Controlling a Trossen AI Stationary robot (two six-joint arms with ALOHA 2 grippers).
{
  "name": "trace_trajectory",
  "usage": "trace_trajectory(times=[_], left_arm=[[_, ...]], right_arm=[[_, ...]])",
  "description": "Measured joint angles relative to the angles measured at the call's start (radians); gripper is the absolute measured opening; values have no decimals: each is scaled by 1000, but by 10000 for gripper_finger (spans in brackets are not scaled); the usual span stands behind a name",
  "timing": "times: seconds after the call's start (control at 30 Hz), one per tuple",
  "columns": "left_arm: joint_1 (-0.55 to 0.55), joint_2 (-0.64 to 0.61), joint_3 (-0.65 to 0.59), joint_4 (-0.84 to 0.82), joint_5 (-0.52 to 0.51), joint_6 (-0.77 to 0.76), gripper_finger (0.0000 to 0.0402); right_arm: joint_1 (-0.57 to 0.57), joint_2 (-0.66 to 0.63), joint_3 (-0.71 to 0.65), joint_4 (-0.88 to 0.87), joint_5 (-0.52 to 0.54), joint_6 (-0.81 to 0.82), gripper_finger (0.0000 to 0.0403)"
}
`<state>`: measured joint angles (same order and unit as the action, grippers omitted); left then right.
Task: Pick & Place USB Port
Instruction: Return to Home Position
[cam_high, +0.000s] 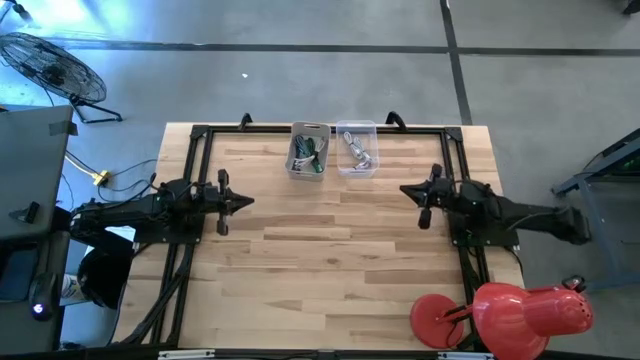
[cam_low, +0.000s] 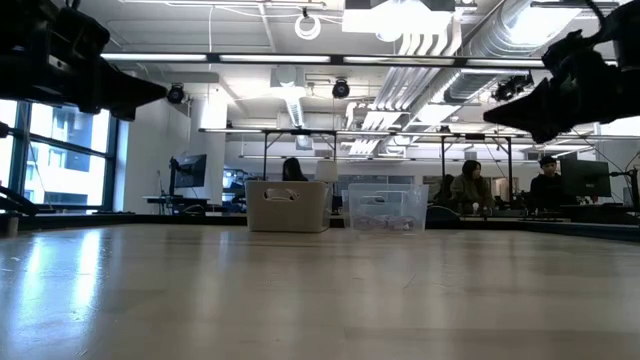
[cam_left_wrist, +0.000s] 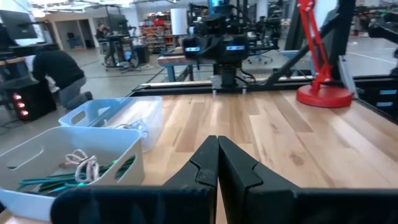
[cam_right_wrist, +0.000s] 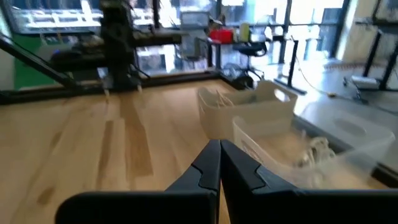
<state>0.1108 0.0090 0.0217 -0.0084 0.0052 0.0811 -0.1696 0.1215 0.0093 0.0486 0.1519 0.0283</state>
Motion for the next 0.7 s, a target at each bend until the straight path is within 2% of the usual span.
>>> trace_trajectory(times=[0.2,0.37,0.57,0.7], left_arm=[[0,0,0,2,19,0,1],[0,0,0,3,25,0,1],[0,0,0,4,27,0,1],[0,0,0,4,30,0,1]], right_arm=[[-86,56,0,11,-85,24,0],[-111,55,0,79,-168,24,0],[-112,56,0,44,-183,61,0],[-112,55,0,42,-139,69,0]])
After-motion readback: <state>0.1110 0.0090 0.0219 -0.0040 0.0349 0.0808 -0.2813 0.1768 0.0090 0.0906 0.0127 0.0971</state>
